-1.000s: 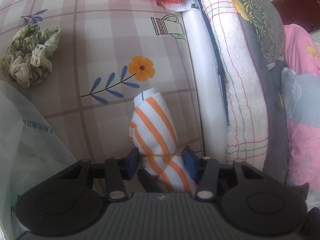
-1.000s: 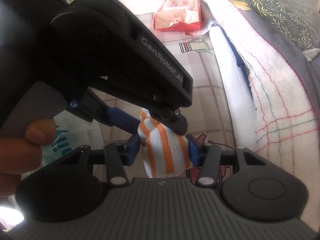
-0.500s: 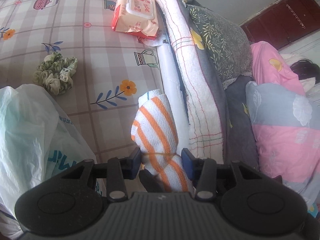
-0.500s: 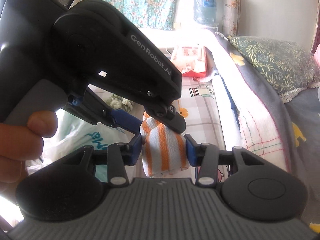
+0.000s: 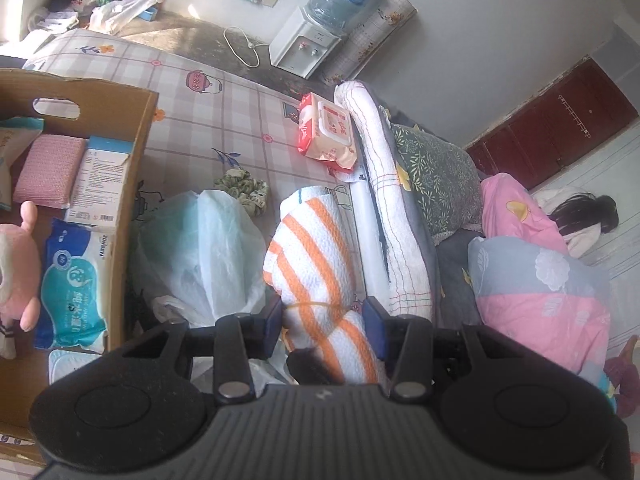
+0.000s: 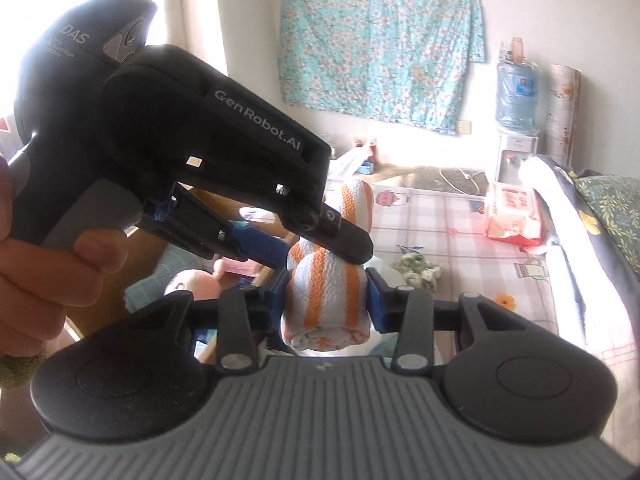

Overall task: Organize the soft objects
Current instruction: 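Lift the socks with the left tool and carry them into the box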

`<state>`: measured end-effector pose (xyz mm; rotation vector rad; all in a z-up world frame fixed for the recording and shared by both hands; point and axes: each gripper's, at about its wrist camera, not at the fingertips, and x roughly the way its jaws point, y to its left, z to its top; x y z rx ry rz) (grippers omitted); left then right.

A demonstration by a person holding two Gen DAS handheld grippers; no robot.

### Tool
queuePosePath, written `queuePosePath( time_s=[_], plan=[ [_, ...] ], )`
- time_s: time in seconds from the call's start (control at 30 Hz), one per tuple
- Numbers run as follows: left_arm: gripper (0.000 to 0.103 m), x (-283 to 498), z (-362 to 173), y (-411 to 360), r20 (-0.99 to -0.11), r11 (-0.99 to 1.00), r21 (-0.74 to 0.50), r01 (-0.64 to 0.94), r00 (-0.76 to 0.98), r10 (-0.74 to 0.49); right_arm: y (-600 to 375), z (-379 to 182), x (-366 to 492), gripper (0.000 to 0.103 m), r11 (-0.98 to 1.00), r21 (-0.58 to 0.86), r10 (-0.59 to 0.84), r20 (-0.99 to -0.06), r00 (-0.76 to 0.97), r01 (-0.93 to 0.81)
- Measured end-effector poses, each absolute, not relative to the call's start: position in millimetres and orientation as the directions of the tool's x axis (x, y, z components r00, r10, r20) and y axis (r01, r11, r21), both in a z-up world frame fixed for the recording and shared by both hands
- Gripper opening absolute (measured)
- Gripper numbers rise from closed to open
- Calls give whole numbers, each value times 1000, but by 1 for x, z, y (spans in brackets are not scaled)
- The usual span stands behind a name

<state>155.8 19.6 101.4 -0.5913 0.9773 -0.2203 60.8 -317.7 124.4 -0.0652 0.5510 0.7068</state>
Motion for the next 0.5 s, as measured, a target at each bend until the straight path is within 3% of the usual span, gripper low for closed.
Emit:
queuePosePath(
  time_s=[0.23, 0.5],
  plan=[
    [44, 97, 107, 112, -718, 802, -545, -244, 629, -297, -234, 131, 44, 38, 587, 190, 744, -511, 432, -787],
    [44, 63, 72, 193, -772, 745, -514, -426, 608, -185, -145, 113, 27, 37, 437, 342, 790, -588, 173, -832]
  ],
)
